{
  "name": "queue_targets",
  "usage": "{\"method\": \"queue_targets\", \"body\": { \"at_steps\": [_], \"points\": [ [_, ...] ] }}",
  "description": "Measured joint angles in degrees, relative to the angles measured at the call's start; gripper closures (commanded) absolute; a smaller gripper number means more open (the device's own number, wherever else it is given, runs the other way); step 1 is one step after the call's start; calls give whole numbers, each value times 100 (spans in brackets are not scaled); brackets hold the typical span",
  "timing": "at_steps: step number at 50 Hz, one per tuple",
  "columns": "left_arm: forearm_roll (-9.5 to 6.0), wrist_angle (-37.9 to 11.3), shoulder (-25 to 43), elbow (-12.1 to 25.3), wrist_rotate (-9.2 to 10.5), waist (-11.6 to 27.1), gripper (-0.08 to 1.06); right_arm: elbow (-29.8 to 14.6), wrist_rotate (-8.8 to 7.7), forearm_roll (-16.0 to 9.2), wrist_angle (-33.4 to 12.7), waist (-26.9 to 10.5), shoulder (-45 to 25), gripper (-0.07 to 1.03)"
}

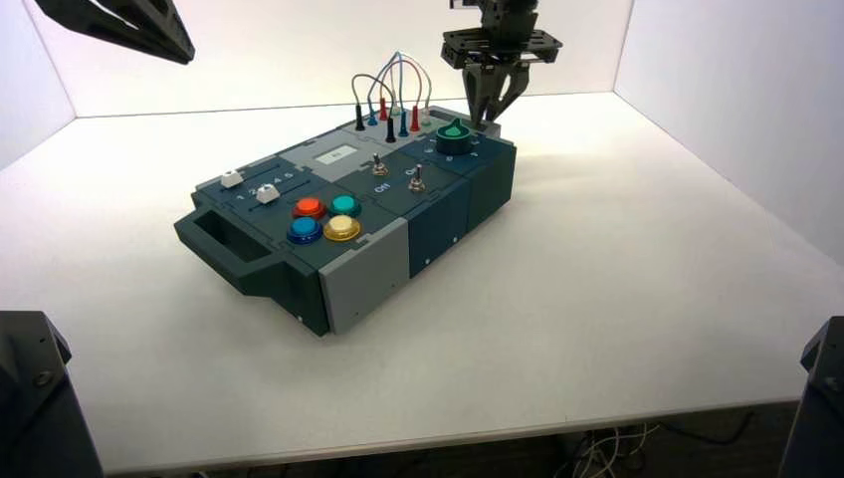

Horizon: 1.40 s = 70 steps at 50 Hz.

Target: Flip the bottom switch off with the left gripper.

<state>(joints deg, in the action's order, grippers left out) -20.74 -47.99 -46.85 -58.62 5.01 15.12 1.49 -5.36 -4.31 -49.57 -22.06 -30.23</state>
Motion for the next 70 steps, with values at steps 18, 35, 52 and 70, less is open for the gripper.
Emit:
{"method": "queue_targets", "body": {
  "at_steps": [18,35,52,70],
  "points": [
    [0,0,0,167,-18,0,100,0,-35,9,-141,18,-35,98],
    [9,53,123,202,-88,0,100,334,-26,-185,-141,105,44,98],
    [9,88,369,369,-272,0,100,1020,105,-281,-167,79,404,98],
    [9,211,492,439,-369,0,100,1670,378,-272,-967,-176,747,98]
  ]
}}
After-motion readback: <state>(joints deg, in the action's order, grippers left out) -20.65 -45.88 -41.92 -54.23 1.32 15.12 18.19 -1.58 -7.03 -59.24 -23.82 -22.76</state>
